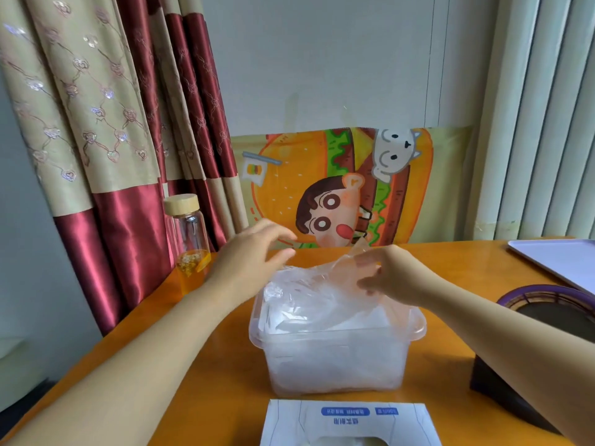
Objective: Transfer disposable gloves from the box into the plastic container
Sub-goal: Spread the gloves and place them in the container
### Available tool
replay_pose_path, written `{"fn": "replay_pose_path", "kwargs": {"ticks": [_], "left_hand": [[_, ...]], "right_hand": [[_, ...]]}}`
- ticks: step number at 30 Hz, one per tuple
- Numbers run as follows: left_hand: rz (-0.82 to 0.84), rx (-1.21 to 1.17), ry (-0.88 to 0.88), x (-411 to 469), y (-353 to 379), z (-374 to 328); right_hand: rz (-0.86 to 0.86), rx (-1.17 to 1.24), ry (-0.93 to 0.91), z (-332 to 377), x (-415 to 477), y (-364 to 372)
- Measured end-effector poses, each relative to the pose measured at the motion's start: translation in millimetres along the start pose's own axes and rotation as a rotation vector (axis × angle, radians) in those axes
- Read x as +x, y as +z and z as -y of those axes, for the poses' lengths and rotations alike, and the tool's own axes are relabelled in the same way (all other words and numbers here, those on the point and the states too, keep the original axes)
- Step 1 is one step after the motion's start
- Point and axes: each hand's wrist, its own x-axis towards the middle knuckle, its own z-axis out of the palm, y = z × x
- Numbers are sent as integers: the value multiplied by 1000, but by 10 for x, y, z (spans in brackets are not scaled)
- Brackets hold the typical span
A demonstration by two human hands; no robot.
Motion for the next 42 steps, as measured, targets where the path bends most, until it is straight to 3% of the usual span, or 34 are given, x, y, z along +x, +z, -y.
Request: {"fn": "replay_pose_path", "kwargs": {"ticks": [2, 4, 9, 14, 20, 23, 26, 29, 31, 33, 39, 42], "left_hand": [[233, 73, 200, -10, 4, -147], [459, 184, 230, -1, 130, -215], [788, 227, -36, 78, 494, -161], [1035, 370, -163, 126, 781, -94], [1205, 533, -208, 176, 986, -15], [1185, 478, -224, 209, 917, -68], [1108, 109, -387, 280, 684, -102], [967, -185, -542, 314, 375, -111], [851, -274, -554, 255, 170, -115], [745, -335, -505, 116, -5, -127], [584, -564, -356, -732, -98, -237], [607, -581, -295, -1133, 25, -311]], "right_hand": [[82, -55, 42, -64, 61, 57], [175, -144, 66, -95, 109, 102], [320, -426, 62, -64, 224, 214], [524, -775, 46, -43, 361, 419], [468, -996, -64, -149, 305, 559], [413, -1056, -95, -116, 288, 465], [363, -985, -123, -41, 210, 254], [203, -769, -193, 83, 71, 60], [63, -551, -286, 194, -80, -45], [29, -365, -377, 311, -310, -93], [570, -356, -428, 353, -965, 195], [624, -353, -401, 230, -1102, 443]]}}
